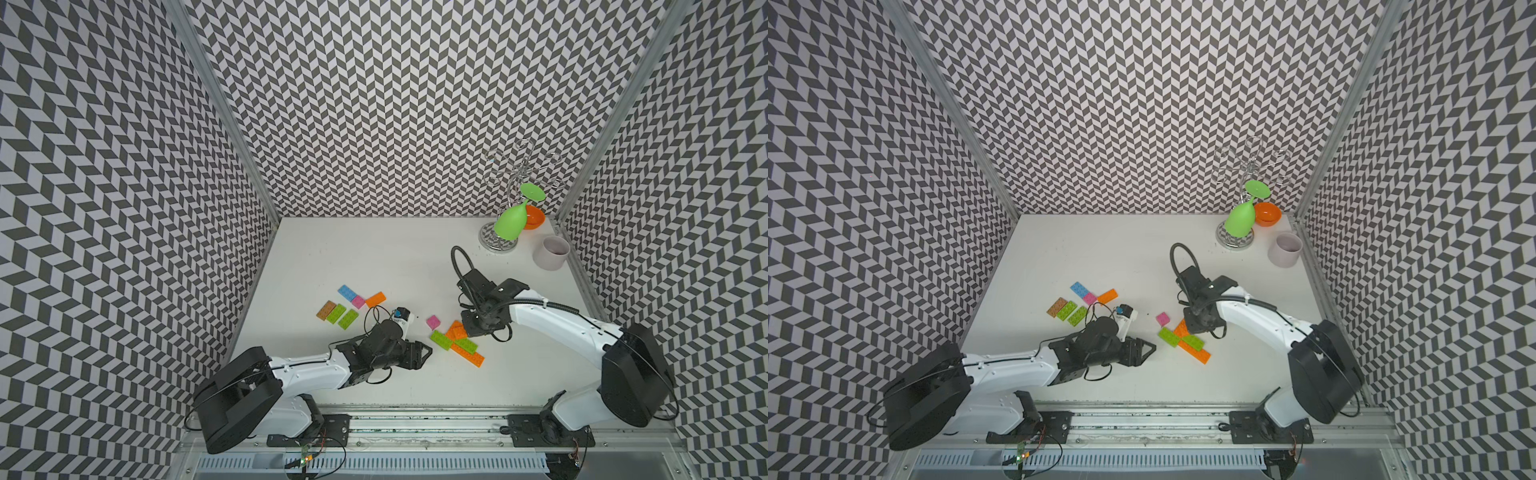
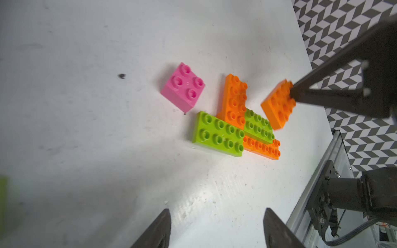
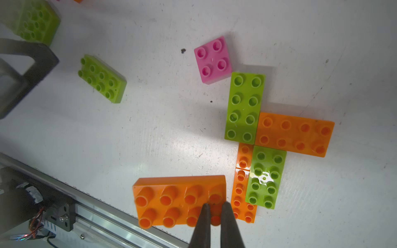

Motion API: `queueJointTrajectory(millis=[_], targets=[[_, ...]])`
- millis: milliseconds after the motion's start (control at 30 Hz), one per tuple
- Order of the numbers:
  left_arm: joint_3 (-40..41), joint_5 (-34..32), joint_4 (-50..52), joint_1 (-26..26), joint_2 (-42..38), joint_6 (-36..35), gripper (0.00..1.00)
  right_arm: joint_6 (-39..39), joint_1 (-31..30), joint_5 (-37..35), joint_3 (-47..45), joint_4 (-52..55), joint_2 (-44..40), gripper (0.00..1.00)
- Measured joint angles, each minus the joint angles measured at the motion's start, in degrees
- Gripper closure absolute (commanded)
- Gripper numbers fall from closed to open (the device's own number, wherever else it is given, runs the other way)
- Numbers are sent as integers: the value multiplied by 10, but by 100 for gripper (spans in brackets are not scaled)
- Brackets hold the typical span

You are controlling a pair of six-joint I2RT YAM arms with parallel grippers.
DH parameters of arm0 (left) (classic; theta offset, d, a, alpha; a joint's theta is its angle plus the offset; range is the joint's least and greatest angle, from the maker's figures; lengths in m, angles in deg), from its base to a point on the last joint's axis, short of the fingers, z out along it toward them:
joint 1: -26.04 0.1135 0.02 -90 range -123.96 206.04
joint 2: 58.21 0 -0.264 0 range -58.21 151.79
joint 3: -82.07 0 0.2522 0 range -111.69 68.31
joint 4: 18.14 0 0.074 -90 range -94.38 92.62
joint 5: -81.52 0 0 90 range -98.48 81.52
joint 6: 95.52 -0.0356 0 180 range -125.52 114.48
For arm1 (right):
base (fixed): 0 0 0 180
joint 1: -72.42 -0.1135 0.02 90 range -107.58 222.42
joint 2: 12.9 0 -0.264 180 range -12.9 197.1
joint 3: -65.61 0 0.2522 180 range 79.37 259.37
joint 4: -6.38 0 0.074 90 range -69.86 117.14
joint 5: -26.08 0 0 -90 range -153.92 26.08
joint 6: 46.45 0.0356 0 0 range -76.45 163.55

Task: Assemble a small pinwheel with lego
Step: Adjust the lego brick at the center of the board.

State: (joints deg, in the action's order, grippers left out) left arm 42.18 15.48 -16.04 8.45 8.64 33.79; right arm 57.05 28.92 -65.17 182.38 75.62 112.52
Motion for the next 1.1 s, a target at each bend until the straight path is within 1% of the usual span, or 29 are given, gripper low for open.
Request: queueJointTrajectory(millis=[167, 267, 333, 533, 633, 900, 1100], targets=[[10, -10, 11, -16, -20, -4, 32, 11, 0, -6, 1, 1, -2, 91], [19, -19, 15, -39, -31, -4, 32, 17, 0, -7, -30, -4, -22, 91], [26, -27, 16, -64, -38, -4, 32, 24, 0, -7, -67, -7, -51, 91], [52, -59, 14, -167, -54, 9, 31, 47, 0, 0, -190, -19, -164, 91], [58, -73, 10, -202, -53, 17, 31, 56, 0, 7, -237, -28, -206, 90], [61, -104, -12, -257, -37, 36, 30, 56, -4, 12, -347, -35, -265, 90], [71, -117, -26, -285, -26, 43, 30, 63, -5, -3, -381, -24, -310, 91]])
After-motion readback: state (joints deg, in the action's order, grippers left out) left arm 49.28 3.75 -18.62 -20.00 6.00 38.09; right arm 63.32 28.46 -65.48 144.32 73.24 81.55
